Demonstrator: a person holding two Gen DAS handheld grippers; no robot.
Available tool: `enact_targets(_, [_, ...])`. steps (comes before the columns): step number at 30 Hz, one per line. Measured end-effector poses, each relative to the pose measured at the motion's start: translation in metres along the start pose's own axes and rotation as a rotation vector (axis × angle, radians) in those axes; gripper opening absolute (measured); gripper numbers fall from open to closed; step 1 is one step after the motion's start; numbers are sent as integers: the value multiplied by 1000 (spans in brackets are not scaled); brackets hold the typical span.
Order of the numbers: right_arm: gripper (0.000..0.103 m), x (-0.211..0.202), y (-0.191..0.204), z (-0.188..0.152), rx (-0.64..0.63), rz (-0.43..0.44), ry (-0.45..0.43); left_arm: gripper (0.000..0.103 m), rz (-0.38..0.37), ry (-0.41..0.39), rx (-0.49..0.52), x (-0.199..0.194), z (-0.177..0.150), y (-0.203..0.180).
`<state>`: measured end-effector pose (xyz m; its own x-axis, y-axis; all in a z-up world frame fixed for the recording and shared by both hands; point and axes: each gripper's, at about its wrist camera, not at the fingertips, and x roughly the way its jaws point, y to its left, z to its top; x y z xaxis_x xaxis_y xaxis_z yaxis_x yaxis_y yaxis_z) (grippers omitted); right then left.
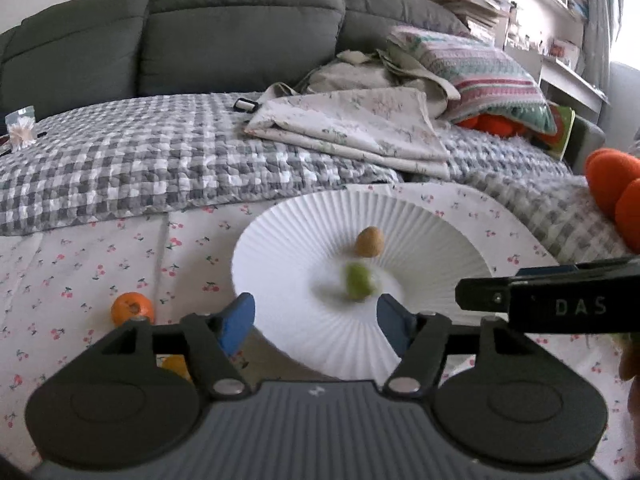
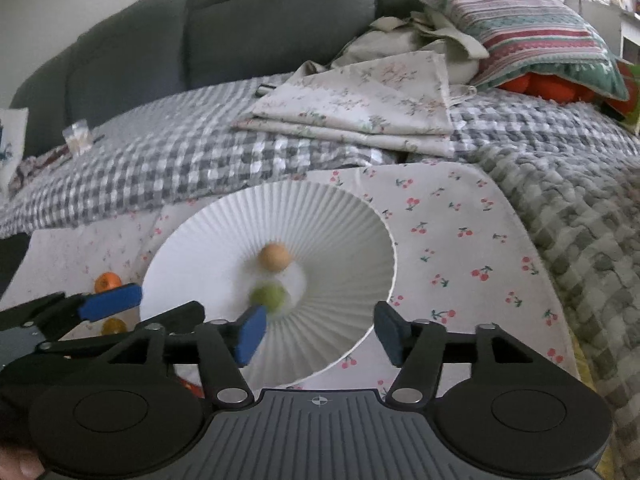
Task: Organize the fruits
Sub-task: 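Carry the lime and kiwi over the white bowl and release both, then grasp a green lime with the left tool while the right tool grasps a brown kiwi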
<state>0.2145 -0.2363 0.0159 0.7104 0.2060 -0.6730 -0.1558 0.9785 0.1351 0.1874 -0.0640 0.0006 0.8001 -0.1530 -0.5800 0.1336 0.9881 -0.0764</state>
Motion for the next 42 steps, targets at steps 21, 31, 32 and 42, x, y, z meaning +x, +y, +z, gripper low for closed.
enact_targets(21, [85, -94, -9, -22, 100, 47, -55, 74, 74, 111, -11, -83, -75, 15])
enact_targets(31, [87, -116, 18, -42, 63, 90, -51, 74, 64, 98, -7, -104, -86, 13])
enact_targets(32, [87, -116, 21, -44, 64, 94, -46, 74, 62, 99, 0, -104, -86, 12])
enact_targets(42, [87, -107, 38, -57, 53, 127, 13, 67, 53, 128, 92, -88, -97, 0])
